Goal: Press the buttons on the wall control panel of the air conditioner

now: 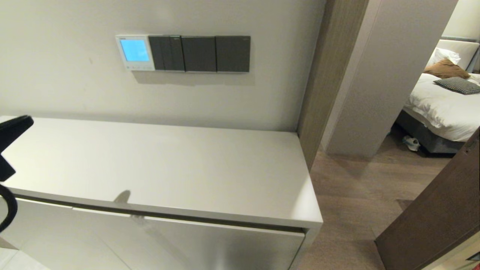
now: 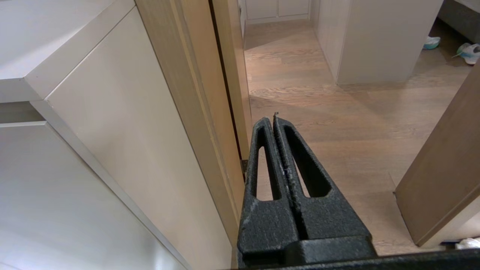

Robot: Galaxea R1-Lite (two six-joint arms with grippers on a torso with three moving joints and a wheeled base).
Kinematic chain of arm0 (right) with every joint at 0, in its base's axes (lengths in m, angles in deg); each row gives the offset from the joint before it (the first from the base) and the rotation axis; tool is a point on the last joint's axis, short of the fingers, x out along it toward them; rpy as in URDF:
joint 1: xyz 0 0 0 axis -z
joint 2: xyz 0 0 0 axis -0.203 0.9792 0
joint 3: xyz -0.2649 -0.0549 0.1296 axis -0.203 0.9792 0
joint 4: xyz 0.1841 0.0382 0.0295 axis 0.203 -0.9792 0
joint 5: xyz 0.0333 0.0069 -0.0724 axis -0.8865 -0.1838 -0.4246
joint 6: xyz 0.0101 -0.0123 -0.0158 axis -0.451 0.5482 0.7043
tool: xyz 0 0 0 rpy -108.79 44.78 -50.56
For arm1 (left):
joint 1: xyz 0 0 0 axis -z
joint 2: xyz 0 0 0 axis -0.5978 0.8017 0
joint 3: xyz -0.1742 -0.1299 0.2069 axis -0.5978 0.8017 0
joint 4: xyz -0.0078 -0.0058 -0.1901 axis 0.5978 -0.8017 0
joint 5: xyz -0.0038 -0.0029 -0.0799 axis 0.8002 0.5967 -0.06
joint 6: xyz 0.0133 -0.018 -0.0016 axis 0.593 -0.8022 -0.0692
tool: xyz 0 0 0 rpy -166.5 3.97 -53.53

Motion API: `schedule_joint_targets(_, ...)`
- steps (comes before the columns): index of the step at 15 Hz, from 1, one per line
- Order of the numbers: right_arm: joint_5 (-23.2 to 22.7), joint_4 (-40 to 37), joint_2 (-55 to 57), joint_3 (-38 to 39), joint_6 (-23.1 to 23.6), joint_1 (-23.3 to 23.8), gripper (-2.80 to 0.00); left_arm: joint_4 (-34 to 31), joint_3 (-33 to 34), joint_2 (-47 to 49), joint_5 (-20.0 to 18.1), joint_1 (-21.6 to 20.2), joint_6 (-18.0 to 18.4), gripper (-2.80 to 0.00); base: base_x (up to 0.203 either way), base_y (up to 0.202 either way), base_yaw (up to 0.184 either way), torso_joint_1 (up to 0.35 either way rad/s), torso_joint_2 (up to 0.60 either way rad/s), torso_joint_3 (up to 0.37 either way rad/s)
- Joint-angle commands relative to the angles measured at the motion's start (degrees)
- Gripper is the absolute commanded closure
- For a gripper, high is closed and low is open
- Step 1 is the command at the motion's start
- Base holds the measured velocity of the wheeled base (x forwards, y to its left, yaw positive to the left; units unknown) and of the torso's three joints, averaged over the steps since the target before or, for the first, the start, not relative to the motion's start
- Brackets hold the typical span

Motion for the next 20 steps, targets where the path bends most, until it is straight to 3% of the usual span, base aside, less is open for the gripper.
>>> schedule_joint_targets(1,0.0,0.0,0.1,0.1,0.0,0.0,0.00,0.1,8.3,-9.5,0.2,-1.2,0.0,0.00,0.000,0.000,0.000,0.000,0.00,0.000)
schedule_joint_targets(6,0.0,0.0,0.1,0.1,0.0,0.0,0.00,-7.2,18.4,-19.8,3.9,-2.4,0.0,0.00,0.000,0.000,0.000,0.000,0.00,0.000)
schedule_joint_targets(11,0.0,0.0,0.1,0.1,0.0,0.0,0.00,-7.3,27.4,-26.6,4.0,-2.3,0.8,0.00,0.000,0.000,0.000,0.000,0.00,0.000)
schedule_joint_targets(15,0.0,0.0,0.1,0.1,0.0,0.0,0.00,-8.8,31.0,-32.4,4.0,-2.3,2.4,0.00,0.000,0.000,0.000,0.000,0.00,0.000)
schedule_joint_targets(20,0.0,0.0,0.1,0.1,0.0,0.0,0.00,-19.9,31.3,-43.5,4.0,-2.4,6.3,0.00,0.000,0.000,0.000,0.000,0.00,0.000)
